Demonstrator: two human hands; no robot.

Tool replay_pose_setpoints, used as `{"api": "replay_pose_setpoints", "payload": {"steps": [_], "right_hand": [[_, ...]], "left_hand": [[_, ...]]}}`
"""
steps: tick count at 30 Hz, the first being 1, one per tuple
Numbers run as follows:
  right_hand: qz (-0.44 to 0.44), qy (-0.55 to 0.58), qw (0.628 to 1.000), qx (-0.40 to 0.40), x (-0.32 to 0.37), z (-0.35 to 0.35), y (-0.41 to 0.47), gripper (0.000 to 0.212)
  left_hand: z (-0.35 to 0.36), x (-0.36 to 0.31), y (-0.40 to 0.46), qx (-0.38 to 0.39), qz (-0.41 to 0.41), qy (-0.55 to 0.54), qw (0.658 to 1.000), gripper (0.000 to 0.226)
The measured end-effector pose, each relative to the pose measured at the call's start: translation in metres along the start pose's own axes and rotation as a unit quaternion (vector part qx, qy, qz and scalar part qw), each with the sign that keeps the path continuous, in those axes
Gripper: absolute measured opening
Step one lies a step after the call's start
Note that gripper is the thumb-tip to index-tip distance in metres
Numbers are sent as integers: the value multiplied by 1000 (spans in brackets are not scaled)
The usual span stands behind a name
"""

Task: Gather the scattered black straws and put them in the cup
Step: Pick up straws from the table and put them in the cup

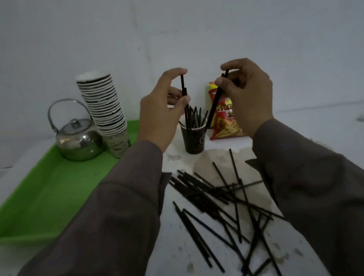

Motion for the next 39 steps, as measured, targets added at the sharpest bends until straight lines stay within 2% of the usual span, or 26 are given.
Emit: {"api": "replay_pose_setpoints", "payload": {"steps": [7, 16, 22, 30, 35, 39], "right_hand": [[14, -52, 998, -19, -35, 32, 33, 15], [49, -85, 994, 52, -79, 64, 13, 18], [54, -115, 989, 76, -92, 74, 7, 18], [62, -133, 981, 129, -102, 86, -5, 13], [52, -132, 979, 145, -90, 81, -6, 18], [34, -133, 983, 121, -62, 61, -3, 19]], "left_hand": [[17, 22, 44, 1, -7, 4, 1000, 46], [37, 52, 53, -22, -22, -9, 999, 44], [44, 66, 50, 5, -33, 20, 999, 43], [57, 81, 39, 64, -35, 116, 991, 13], [49, 76, 34, 60, -30, 149, 986, 22], [33, 55, 26, 35, -8, 159, 987, 25]]}}
Point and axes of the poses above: each hand's wrist, its own y-axis towards the middle knuckle, its own z-axis out of the palm, x = y × z, the point moved 9 cm from there along y, towards the middle knuckle, and after that the axes turned 7 degrees about -z, right-handed, at the moved point
